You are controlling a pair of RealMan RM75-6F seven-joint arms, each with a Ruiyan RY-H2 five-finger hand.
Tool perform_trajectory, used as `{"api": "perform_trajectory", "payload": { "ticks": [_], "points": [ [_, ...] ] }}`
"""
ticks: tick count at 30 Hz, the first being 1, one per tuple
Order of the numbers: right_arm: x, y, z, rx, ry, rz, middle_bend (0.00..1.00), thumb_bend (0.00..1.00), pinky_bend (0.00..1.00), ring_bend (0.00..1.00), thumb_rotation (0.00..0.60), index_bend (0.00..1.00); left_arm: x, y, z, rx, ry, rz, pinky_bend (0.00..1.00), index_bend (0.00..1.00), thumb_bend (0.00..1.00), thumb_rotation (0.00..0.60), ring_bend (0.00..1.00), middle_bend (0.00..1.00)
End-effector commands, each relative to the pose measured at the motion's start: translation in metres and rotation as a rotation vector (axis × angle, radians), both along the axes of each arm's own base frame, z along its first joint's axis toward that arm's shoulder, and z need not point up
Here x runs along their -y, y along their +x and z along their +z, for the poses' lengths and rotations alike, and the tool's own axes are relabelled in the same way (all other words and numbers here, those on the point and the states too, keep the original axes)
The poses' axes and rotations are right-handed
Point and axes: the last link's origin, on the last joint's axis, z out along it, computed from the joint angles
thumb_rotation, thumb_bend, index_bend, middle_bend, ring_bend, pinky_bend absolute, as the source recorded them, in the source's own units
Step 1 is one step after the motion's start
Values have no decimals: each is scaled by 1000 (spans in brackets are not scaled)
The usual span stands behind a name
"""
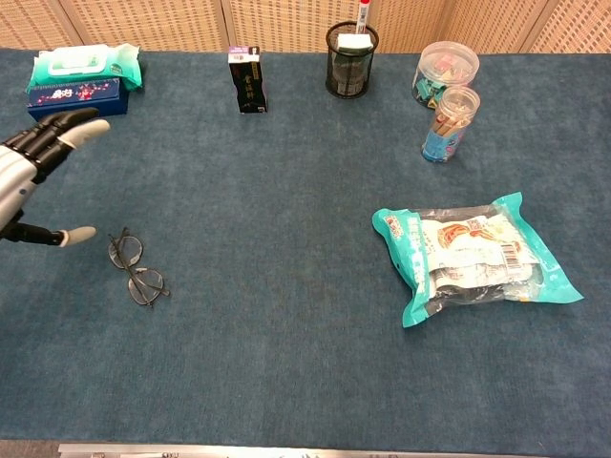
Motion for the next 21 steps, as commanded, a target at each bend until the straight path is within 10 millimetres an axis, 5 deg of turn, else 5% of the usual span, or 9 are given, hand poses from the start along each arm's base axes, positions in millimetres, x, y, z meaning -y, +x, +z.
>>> {"api": "perform_trajectory", "payload": {
  "ticks": [1, 6, 12, 21],
  "points": [
    [0, 0, -1, -3, 3, 0, 429, 213, 287, 288, 600, 525, 8, -2, 35, 12, 81, 21, 179, 0, 0, 600, 18, 49],
    [1, 0, -5, -16, 13, -3, 429, 214, 287, 288, 600, 525, 20, 1, 66, -12, 134, 51, 179, 78, 0, 600, 29, 71],
    [3, -2, -11, -38, 26, -14, 429, 214, 287, 288, 600, 525, 37, 1, 95, -76, 135, 216, 311, 386, 0, 600, 211, 317],
    [4, -3, -19, -61, 49, -20, 429, 214, 287, 288, 600, 526, 55, -2, 116, -99, 150, 376, 353, 469, 0, 600, 260, 410]
  ]
}}
